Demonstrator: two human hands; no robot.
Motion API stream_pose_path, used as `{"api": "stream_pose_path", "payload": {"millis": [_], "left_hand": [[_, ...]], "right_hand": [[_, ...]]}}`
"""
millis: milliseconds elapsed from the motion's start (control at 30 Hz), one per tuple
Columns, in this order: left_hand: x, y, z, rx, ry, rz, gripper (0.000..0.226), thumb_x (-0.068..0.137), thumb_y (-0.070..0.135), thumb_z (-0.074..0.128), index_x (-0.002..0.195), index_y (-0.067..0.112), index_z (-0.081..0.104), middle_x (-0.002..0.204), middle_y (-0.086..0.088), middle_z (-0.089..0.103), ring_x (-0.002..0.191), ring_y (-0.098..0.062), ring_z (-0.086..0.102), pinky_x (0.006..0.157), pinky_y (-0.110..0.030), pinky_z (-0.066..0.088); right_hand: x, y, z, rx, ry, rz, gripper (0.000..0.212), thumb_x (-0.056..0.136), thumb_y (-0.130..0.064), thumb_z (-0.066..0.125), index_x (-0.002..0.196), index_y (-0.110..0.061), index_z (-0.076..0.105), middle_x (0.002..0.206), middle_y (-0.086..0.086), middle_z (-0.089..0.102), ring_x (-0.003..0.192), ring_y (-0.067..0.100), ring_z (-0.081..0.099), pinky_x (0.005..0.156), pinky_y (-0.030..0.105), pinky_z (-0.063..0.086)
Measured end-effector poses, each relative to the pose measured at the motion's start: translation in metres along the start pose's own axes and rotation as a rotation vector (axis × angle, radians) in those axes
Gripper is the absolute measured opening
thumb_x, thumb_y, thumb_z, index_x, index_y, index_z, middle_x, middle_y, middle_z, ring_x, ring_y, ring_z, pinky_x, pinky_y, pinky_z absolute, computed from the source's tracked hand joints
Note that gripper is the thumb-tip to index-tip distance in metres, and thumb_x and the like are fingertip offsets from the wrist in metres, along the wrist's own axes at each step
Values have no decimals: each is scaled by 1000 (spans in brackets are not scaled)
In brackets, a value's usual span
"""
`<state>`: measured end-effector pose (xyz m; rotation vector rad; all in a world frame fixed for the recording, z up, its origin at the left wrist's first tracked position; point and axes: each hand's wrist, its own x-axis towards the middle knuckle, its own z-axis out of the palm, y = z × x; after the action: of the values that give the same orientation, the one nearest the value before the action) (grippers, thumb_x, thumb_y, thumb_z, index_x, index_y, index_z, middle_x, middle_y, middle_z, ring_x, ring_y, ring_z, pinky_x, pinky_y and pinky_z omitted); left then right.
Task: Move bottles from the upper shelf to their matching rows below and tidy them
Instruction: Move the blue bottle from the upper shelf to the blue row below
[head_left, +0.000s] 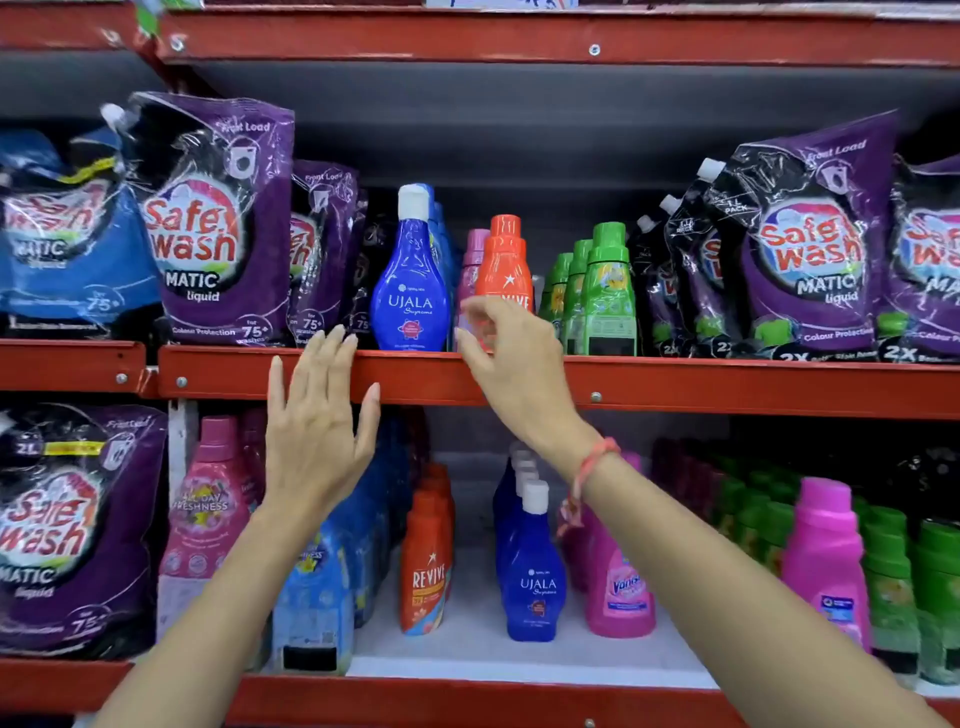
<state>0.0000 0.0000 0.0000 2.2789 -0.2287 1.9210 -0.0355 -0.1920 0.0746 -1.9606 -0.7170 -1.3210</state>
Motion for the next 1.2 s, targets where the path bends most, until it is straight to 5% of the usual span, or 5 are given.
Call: {"api": "stream_pose_path", "payload": {"millis": [233,667,867,1000,1200], "left_hand": [[5,-13,-6,19,5,91,51,99,36,36,138,5,47,134,-15,57,130,-30,48,118,-51,22],[1,-13,4,-48,71,74,49,99,32,40,140,4,44,137,-16,52,134,-29,42,119,-47,21],[-1,-11,4,-41,68,57,50,99,32,41,141,5,43,140,-16,50,136,-29,39,120,-48,20],[-2,-5,2,-44,33,23,55,99,38,37,143,5,40,146,-13,45,141,-26,34,121,-48,14],[-13,11,-3,-82,56,46,56,100,37,35,147,6,33,156,-10,32,147,-21,22,121,-50,9]], "right_hand": [[45,-13,37,-49,-173,147,37,90,-32,61,106,1,55,108,20,66,101,37,59,71,33,33],[60,-22,41,-70,-225,225,53,84,-39,69,116,-1,52,129,17,47,109,33,56,88,35,44],[64,-20,34,125,-248,326,65,80,-34,75,126,-3,41,128,15,56,114,30,59,93,41,52],[61,-19,29,313,-147,366,61,82,-29,74,126,-6,39,125,14,61,106,28,65,88,45,56],[55,-20,-2,505,-3,335,47,82,-24,74,115,-13,42,113,2,63,95,15,66,74,28,59]]}}
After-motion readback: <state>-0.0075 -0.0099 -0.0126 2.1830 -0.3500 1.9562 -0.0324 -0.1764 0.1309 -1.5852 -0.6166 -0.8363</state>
